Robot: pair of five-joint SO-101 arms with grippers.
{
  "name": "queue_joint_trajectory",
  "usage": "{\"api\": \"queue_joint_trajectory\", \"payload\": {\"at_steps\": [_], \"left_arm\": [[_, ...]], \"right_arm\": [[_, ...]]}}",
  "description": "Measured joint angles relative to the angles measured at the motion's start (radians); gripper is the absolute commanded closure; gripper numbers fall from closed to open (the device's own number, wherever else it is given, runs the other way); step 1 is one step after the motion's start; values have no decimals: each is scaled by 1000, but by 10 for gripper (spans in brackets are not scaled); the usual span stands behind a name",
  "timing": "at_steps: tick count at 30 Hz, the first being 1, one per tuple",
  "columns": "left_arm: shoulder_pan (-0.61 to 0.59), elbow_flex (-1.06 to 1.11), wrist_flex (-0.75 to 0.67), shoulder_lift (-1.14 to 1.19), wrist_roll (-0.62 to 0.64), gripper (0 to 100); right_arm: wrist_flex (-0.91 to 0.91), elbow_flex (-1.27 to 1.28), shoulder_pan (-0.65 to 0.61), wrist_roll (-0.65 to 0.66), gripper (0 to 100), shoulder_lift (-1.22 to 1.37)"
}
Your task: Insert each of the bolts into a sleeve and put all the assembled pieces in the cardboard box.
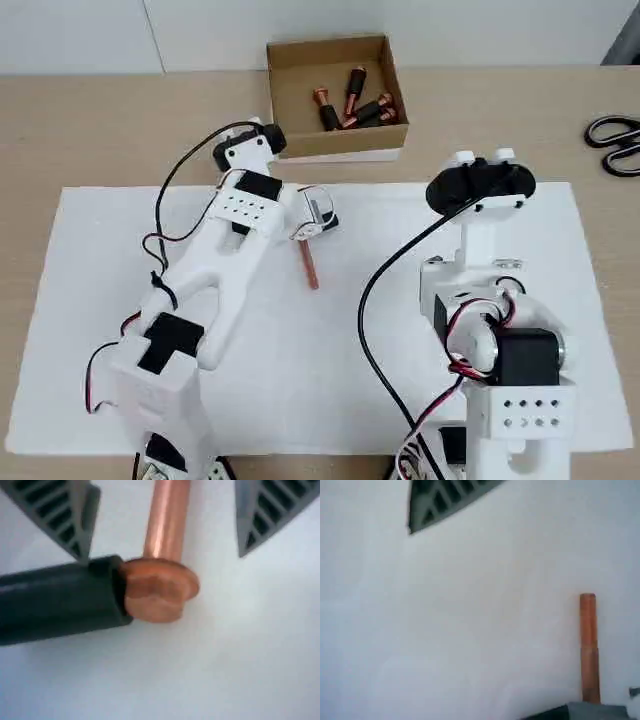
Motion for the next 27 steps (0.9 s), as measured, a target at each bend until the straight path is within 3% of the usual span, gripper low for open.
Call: {"api": "queue_joint_trajectory", "payload": {"at_steps": [27], "left_arm": [[0,-3,5,83,-3,820]], "right_arm": [[0,0,0,0,812,-2]]}}
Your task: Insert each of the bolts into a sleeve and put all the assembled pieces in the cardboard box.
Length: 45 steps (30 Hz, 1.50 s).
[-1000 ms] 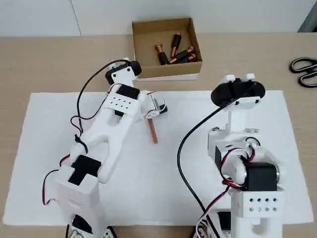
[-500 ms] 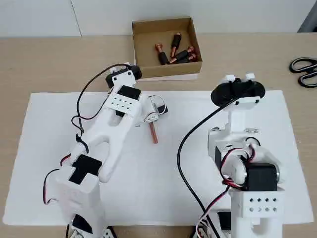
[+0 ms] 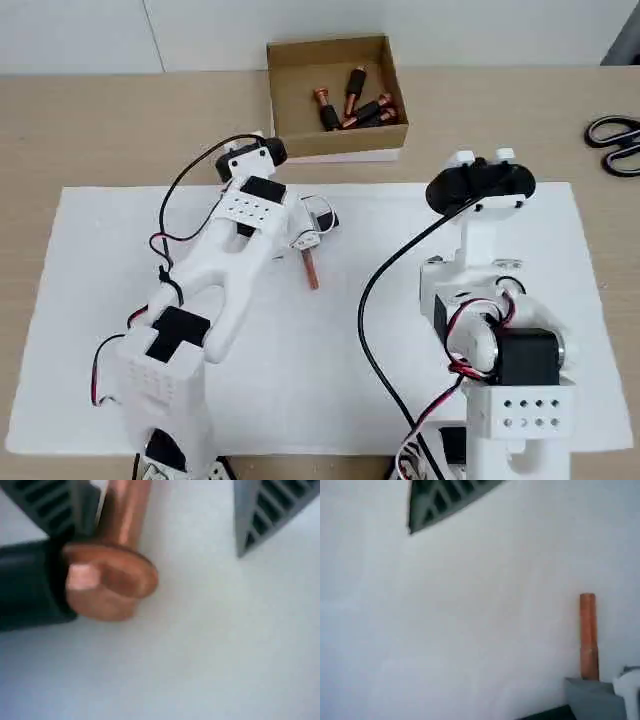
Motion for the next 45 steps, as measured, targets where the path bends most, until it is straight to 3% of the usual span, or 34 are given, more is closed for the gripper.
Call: {"api": "queue_joint_trajectory", "payload": {"at_steps": [3,9,23,26,36,45], "left_arm": [[0,-8,0,6,0,829],[2,-37,2,17,5,997],[5,-63,5,20,-32,995],[3,-115,68,25,-52,995],[-86,-555,503,26,-230,995],[-244,-624,546,-20,-301,995]], "right_arm": [[0,0,0,0,812,0],[0,0,0,0,812,0],[-12,0,0,0,812,0],[-12,0,0,0,812,0],[-12,0,0,0,812,0],[-12,3,0,0,812,0]]}}
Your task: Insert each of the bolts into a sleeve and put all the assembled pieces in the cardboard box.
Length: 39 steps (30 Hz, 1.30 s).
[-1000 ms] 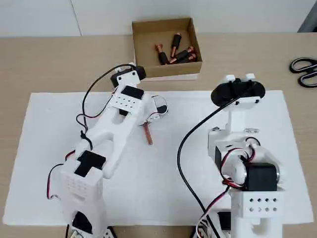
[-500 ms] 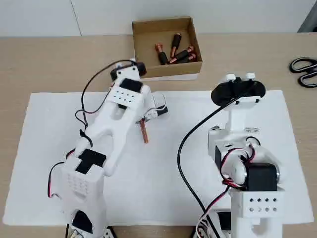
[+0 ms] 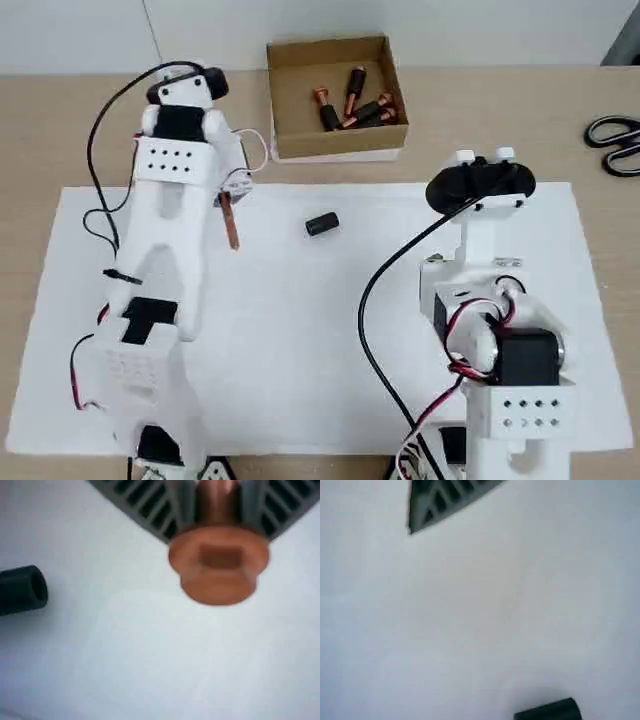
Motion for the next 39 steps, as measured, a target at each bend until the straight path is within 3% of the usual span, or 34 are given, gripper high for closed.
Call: {"api": "queue_joint_trajectory", "payload": {"at_steps": [5,12,20,27,33,35,39], "left_arm": [[-3,64,0,-167,-135,995],[6,319,2,-397,-502,995],[-12,537,2,-528,-551,995],[-107,578,2,-531,-548,995],[-115,617,0,-532,-549,995],[-115,618,0,-532,-546,995],[-117,618,0,-532,-546,995]], "right_arm": [[0,71,0,0,812,0],[-38,133,37,0,812,0],[-442,249,110,20,812,6],[-539,117,-60,104,812,232],[-364,-310,-126,126,812,631],[-230,-488,-175,206,809,783],[114,-815,-313,491,810,1088]]}}
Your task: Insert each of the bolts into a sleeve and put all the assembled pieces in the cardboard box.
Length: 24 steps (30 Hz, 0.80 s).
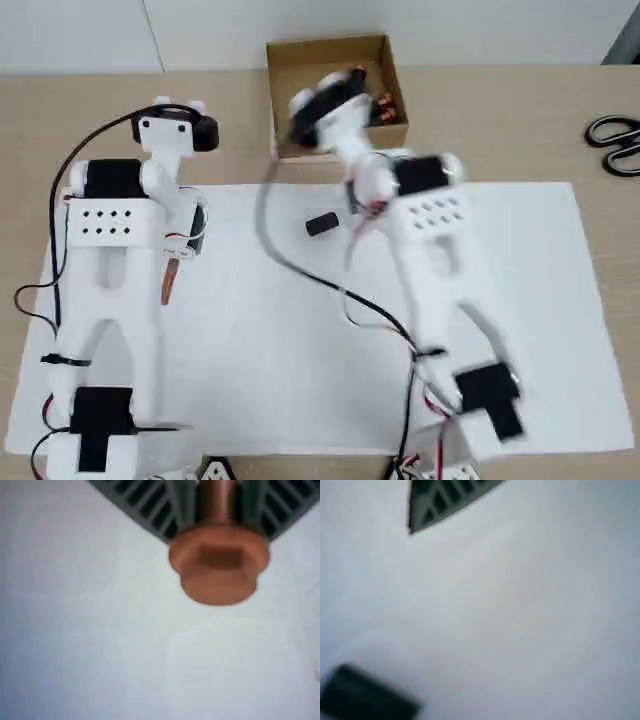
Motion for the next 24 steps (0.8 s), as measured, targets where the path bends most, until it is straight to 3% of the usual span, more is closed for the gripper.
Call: {"api": "queue_joint_trajectory", "payload": {"at_steps": [2,5,13,17,24], "left_arm": [[-2,0,0,0,0,995],[-2,0,0,0,0,995],[-2,0,0,0,0,995],[-17,0,0,-15,0,995],[-267,-6,2,-196,-2,995]], "right_arm": [[135,-138,-34,77,811,127],[190,-311,-37,106,809,253],[126,-434,-48,318,809,364],[68,-434,-48,356,809,407],[-20,-434,-51,361,811,488]]}}
